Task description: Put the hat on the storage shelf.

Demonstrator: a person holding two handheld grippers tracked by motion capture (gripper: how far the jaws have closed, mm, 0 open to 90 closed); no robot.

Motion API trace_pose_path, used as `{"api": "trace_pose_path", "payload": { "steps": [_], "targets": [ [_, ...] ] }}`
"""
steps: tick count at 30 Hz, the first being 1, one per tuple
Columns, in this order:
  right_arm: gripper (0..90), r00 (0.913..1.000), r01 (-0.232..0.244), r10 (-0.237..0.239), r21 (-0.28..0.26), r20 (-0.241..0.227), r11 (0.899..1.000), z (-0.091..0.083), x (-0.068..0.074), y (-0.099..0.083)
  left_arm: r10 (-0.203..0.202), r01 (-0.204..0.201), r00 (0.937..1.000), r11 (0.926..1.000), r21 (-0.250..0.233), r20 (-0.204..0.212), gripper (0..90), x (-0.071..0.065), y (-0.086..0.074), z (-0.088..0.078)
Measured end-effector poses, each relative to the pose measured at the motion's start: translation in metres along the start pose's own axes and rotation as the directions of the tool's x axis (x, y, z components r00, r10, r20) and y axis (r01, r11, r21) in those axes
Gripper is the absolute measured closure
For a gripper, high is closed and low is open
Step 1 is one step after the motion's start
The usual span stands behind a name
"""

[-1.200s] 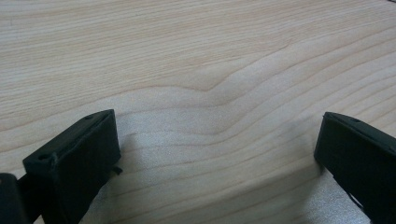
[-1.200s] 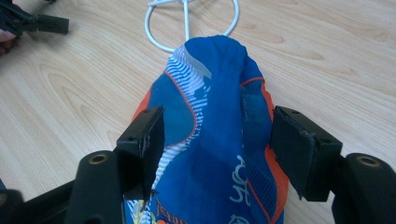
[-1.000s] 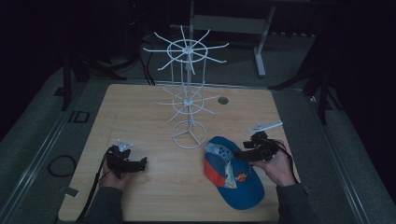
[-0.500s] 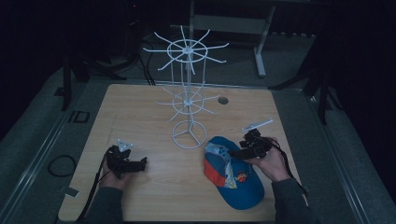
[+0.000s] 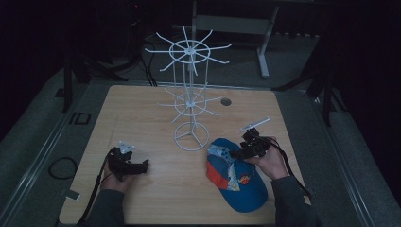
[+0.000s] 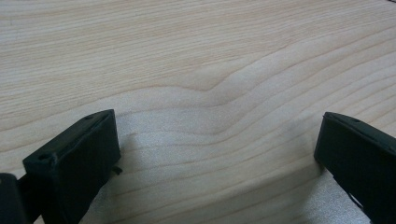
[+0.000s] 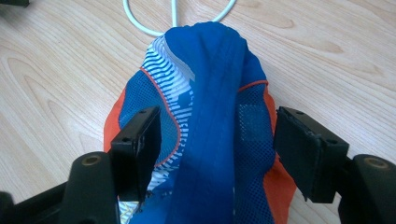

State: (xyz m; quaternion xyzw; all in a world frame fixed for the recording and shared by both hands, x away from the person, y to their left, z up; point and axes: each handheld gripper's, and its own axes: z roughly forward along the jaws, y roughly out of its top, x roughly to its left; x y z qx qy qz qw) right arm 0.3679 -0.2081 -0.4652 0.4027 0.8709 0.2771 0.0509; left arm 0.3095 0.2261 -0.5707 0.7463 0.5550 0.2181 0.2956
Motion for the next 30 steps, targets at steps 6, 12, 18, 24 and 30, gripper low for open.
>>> {"api": "trace_pose_path", "payload": {
  "steps": [6, 12, 18, 24, 30],
  "targets": [
    [34.6, 1.0, 0.006, -0.006, 0.025, 0.002, 1.0, 0.007, 0.001, 0.005, -0.002, 0.002, 1.0, 1.0, -0.001, 0.0, 0.2, 0.0, 0.0, 0.0],
    [36.8, 1.0, 0.005, -0.005, 0.046, 0.0, 0.999, 0.013, 0.0, 0.007, -0.005, 0.005, 1.0, 1.0, -0.003, 0.001, 0.2, -0.001, 0.0, 0.0],
    [38.2, 0.9999, 0.01, -0.01, 0.065, 0.003, 0.998, 0.018, -0.002, 0.009, -0.003, 0.003, 1.0, 1.0, -0.003, 0.001, 0.2, 0.0, 0.0, 0.0],
    [39.3, 0.9999, 0.014, -0.015, 0.09, 0.009, 0.996, 0.025, -0.003, 0.012, -0.003, 0.003, 1.0, 1.0, -0.003, 0.001, 0.2, 0.0, 0.0, 0.0],
    [44.9, 0.9999, 0.013, -0.012, 0.128, -0.002, 0.992, 0.031, -0.005, 0.014, -0.003, 0.003, 1.0, 1.0, -0.003, 0.001, 0.2, 0.0, 0.0, 0.0]
  ]
}}
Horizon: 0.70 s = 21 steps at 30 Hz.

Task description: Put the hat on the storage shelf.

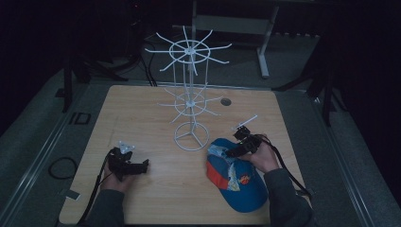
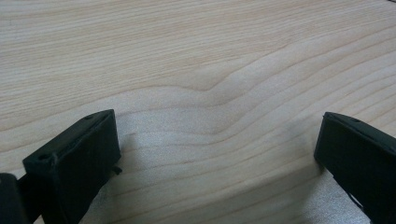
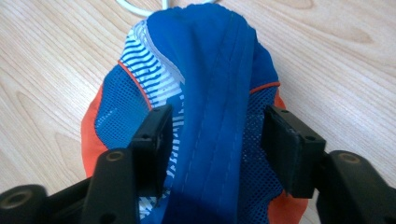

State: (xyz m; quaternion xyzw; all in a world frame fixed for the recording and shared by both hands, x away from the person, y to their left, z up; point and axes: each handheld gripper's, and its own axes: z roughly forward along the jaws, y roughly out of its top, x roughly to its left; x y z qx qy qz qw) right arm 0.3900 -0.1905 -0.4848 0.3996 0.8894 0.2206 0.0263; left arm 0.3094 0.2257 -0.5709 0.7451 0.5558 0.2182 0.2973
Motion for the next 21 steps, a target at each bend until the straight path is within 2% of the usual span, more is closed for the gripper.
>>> {"api": "trace_pose_path", "payload": {
  "steps": [8, 10, 15, 17, 21],
  "targets": [
    [51.6, 0.9998, 0.005, -0.004, 0.033, -0.02, 0.999, 0.007, -0.001, 0.002, 0.0, 0.0, 1.0, 1.0, 0.0, 0.0, 0.2, 0.0, 0.0, 0.0],
    [60.2, 0.9997, 0.016, -0.015, 0.049, -0.021, 0.999, 0.011, -0.001, 0.004, 0.001, -0.001, 1.0, 1.0, 0.002, 0.0, 0.2, 0.0, 0.0, 0.0],
    [83.5, 0.9974, 0.064, -0.063, 0.046, -0.036, 0.997, 0.012, 0.002, 0.005, -0.001, 0.001, 1.0, 1.0, 0.0, 0.001, 0.2, 0.0, 0.0, 0.0],
    [87.1, 0.9957, 0.087, -0.085, 0.048, -0.036, 0.995, 0.011, 0.004, 0.005, -0.002, 0.002, 1.0, 1.0, 0.0, 0.001, 0.2, 0.0, 0.0, 0.0],
    [87.6, 0.9941, 0.102, -0.1, 0.042, -0.042, 0.994, 0.008, 0.007, 0.005, 0.0, 0.0, 1.0, 1.0, 0.0, 0.0, 0.2, 0.0, 0.0, 0.0]
  ]
}}
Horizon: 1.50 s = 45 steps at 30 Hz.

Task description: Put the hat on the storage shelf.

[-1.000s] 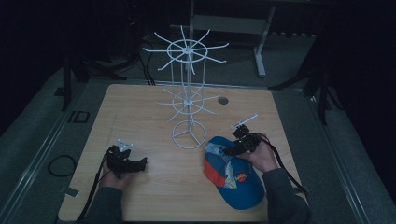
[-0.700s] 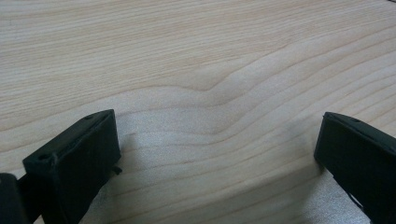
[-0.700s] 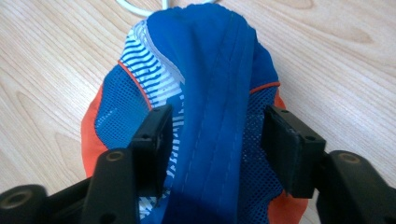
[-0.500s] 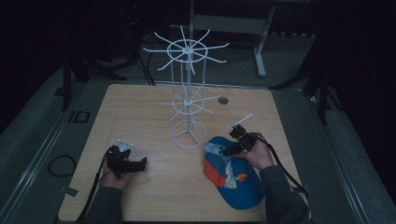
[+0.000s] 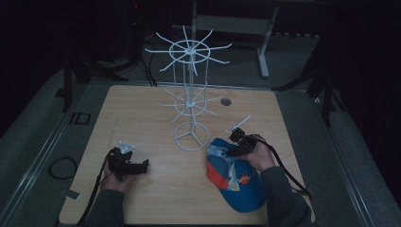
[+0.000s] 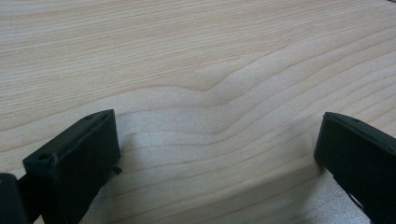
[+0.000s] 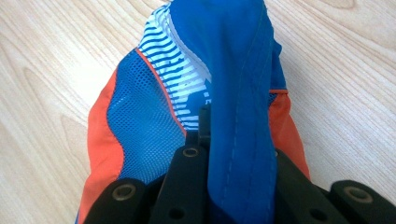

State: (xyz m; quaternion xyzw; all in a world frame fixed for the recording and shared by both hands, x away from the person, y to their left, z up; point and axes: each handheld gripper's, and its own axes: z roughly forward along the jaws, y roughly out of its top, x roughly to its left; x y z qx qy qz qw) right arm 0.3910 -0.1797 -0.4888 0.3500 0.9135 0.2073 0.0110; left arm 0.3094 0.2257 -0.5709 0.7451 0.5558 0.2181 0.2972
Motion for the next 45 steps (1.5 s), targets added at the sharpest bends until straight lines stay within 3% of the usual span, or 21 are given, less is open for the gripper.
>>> {"api": "trace_pose_path", "payload": {
  "steps": [12, 23, 45],
  "targets": [
    [87.5, 0.9994, -0.001, -0.001, -0.054, -0.034, 0.999, -0.015, 0.002, -0.004, -0.001, 0.001, 1.0, 1.0, 0.0, 0.001, 0.2, 0.0, 0.0, 0.0],
    [87.5, 0.9995, 0.0, -0.003, -0.105, -0.032, 0.994, -0.03, 0.003, -0.009, 0.0, 0.0, 1.0, 1.0, 0.0, 0.0, 0.2, 0.0, 0.0, 0.0],
    [87.7, 0.9986, -0.003, -0.009, -0.229, -0.052, 0.973, -0.065, 0.003, -0.024, 0.0, 0.0, 1.0, 1.0, -0.002, -0.001, 0.2, 0.0, 0.0, 0.0]
  ]
}}
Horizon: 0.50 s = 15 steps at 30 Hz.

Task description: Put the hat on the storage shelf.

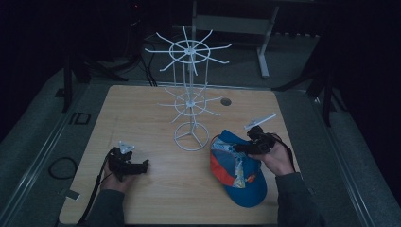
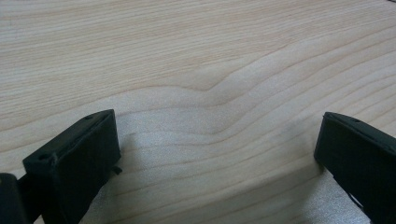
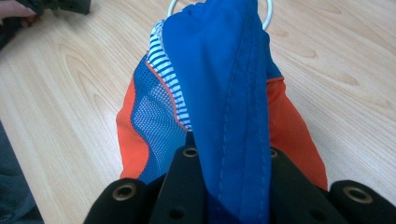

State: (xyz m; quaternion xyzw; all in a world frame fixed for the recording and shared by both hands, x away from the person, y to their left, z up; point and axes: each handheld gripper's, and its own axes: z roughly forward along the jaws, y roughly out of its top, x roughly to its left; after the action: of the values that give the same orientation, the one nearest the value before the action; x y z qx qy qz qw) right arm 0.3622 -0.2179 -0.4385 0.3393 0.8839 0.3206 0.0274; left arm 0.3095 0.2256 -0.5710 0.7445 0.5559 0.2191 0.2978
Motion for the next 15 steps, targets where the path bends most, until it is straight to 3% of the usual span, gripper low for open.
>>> {"api": "trace_pose_path", "payload": {
  "steps": [15],
  "targets": [
    [87.8, 1.0, -0.001, 0.0, -0.074, -0.01, 0.997, -0.021, 0.003, -0.002, 0.0, 0.0, 1.0, 1.0, 0.0, 0.001, 0.2, 0.0, 0.0, 0.0]
  ]
}}
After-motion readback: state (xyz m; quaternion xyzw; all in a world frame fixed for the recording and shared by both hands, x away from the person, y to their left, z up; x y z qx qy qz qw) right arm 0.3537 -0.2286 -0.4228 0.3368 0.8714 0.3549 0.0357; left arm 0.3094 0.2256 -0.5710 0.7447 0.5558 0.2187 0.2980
